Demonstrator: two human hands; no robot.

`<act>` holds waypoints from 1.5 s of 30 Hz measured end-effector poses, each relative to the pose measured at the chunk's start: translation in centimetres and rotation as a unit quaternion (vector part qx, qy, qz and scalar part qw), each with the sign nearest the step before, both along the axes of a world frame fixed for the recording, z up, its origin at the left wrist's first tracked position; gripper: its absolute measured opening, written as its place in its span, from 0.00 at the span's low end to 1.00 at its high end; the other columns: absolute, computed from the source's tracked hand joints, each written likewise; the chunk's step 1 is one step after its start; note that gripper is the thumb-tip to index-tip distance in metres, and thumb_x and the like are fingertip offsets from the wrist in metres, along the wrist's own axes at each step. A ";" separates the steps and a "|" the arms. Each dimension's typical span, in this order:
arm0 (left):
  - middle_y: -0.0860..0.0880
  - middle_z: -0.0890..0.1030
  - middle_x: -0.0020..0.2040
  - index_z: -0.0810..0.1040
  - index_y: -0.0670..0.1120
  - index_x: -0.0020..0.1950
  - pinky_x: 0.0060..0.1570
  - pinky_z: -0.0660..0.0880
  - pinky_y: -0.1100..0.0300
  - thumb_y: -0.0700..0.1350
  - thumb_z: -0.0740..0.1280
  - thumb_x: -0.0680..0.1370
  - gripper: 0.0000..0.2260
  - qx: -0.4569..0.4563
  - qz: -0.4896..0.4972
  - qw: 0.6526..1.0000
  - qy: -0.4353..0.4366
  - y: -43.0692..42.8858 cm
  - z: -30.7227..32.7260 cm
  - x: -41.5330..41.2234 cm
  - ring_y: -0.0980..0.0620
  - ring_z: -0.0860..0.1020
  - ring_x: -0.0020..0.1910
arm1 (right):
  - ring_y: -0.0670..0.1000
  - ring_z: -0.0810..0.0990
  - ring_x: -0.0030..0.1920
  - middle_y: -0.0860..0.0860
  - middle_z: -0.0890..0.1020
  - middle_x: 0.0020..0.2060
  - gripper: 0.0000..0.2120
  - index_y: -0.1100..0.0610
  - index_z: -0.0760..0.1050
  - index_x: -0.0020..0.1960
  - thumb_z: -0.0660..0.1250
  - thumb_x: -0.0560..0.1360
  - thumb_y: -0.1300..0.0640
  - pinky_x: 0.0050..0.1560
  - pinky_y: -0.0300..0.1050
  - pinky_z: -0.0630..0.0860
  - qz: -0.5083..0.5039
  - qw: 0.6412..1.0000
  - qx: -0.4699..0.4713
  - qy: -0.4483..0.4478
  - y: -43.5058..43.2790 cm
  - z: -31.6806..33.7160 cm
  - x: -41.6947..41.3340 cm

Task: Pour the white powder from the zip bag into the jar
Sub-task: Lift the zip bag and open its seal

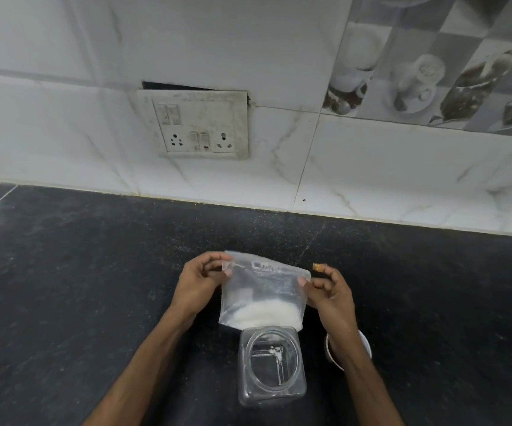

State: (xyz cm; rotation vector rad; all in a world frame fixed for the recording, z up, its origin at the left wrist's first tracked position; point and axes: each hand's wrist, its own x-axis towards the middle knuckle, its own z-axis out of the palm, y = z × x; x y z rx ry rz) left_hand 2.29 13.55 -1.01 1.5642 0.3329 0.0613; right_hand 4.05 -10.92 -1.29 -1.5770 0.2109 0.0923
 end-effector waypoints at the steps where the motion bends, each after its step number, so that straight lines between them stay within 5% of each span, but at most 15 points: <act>1: 0.52 0.87 0.41 0.84 0.47 0.47 0.41 0.79 0.69 0.32 0.72 0.74 0.10 0.000 -0.006 1.000 -0.018 0.0 0.3 0.0 0.59 0.83 0.41 | 0.54 0.86 0.47 0.56 0.86 0.44 0.17 0.56 0.74 0.60 0.73 0.74 0.57 0.46 0.48 0.81 -0.006 0.999 0.031 0.033 -0.2 0.2 0.1; 5: 0.51 0.86 0.37 0.84 0.44 0.45 0.40 0.80 0.66 0.34 0.73 0.74 0.05 -0.010 0.008 0.998 -0.059 -0.6 1.7 0.1 0.59 0.82 0.37 | 0.53 0.85 0.46 0.56 0.86 0.49 0.17 0.56 0.72 0.63 0.70 0.76 0.55 0.45 0.46 0.80 0.010 0.990 0.093 0.101 -0.5 0.8 0.7; 12: 0.51 0.85 0.33 0.80 0.47 0.56 0.41 0.80 0.65 0.38 0.72 0.76 0.10 0.003 0.075 0.989 -0.126 -1.4 5.2 1.1 0.60 0.82 0.33 | 0.51 0.85 0.46 0.52 0.86 0.38 0.29 0.54 0.65 0.69 0.71 0.73 0.68 0.57 0.51 0.78 0.020 0.997 0.077 -0.006 -0.7 2.8 -0.1; 17: 0.50 0.87 0.35 0.85 0.47 0.45 0.45 0.81 0.59 0.38 0.76 0.72 0.05 0.021 0.047 0.989 -0.138 -2.1 7.0 1.2 0.55 0.84 0.36 | 0.47 0.77 0.60 0.47 0.78 0.61 0.25 0.50 0.73 0.65 0.76 0.70 0.60 0.57 0.43 0.75 -0.045 0.969 -0.177 -0.169 -1.1 6.4 -0.9; 21: 0.56 0.86 0.33 0.85 0.52 0.41 0.41 0.80 0.69 0.39 0.76 0.72 0.08 0.084 0.024 0.981 -0.172 -3.1 8.6 1.0 0.61 0.84 0.35 | 0.42 0.77 0.60 0.44 0.80 0.57 0.18 0.47 0.78 0.56 0.76 0.69 0.60 0.61 0.36 0.71 0.132 0.905 -0.254 -0.315 0.9 12.2 0.4; 24: 0.60 0.86 0.35 0.85 0.54 0.40 0.43 0.78 0.71 0.37 0.76 0.72 0.11 0.121 0.005 0.971 -0.207 -3.6 10.1 0.7 0.62 0.84 0.37 | 0.43 0.80 0.54 0.45 0.83 0.52 0.14 0.50 0.80 0.52 0.76 0.69 0.61 0.60 0.37 0.73 0.214 0.879 -0.280 -0.321 3.3 14.0 1.5; 29: 0.59 0.85 0.39 0.87 0.48 0.47 0.45 0.78 0.73 0.39 0.76 0.72 0.06 0.149 0.020 0.958 -0.244 -3.2 12.7 0.4 0.66 0.84 0.39 | 0.42 0.83 0.40 0.43 0.84 0.40 0.08 0.53 0.81 0.44 0.77 0.69 0.62 0.47 0.36 0.78 0.188 0.900 -0.244 -0.309 4.4 14.7 2.5; 45: 0.63 0.86 0.35 0.86 0.50 0.43 0.42 0.77 0.73 0.40 0.76 0.72 0.05 0.124 0.090 0.945 -0.289 1.1 15.9 -0.6 0.65 0.83 0.37 | 0.41 0.83 0.41 0.47 0.86 0.40 0.06 0.56 0.84 0.44 0.78 0.69 0.58 0.47 0.32 0.76 0.124 0.927 -0.240 -0.259 0.3 12.9 2.8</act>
